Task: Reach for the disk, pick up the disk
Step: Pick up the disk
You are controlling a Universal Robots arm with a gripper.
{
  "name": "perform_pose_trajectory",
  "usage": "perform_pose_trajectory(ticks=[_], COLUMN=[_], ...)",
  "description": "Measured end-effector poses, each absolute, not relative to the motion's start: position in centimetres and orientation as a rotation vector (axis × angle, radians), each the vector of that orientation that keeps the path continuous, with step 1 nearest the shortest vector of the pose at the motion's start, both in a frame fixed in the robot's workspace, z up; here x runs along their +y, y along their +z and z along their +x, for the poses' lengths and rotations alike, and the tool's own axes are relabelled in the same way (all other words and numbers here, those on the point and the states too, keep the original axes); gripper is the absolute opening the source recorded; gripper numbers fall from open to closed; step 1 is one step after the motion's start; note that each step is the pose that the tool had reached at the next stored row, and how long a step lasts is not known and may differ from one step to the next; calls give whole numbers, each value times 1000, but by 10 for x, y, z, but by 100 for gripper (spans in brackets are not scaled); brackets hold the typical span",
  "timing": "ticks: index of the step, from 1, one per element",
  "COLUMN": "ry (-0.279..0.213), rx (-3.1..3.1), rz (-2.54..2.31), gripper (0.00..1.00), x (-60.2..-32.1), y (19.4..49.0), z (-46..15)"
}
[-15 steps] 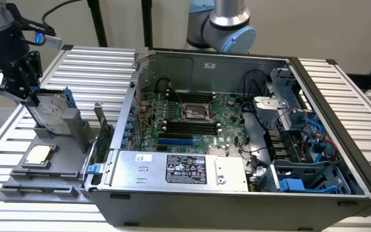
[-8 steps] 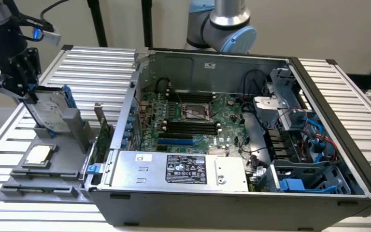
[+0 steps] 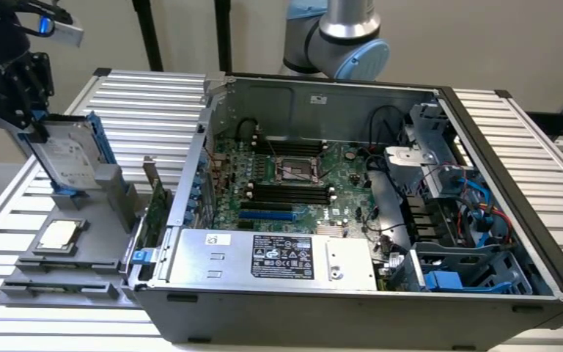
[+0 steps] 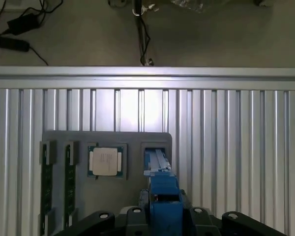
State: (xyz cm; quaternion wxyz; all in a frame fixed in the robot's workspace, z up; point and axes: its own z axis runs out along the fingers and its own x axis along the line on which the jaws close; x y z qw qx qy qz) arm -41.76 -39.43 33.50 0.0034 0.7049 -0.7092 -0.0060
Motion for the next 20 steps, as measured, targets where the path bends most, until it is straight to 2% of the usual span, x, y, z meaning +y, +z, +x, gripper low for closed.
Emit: perform_pose_trajectory(ticks=[12, 20], ry=[-21, -26], rx=[-2224, -2226], rz=[2211, 2213], gripper=[33, 33], x=[-394, -397], y=[390, 426], z=[-410, -381])
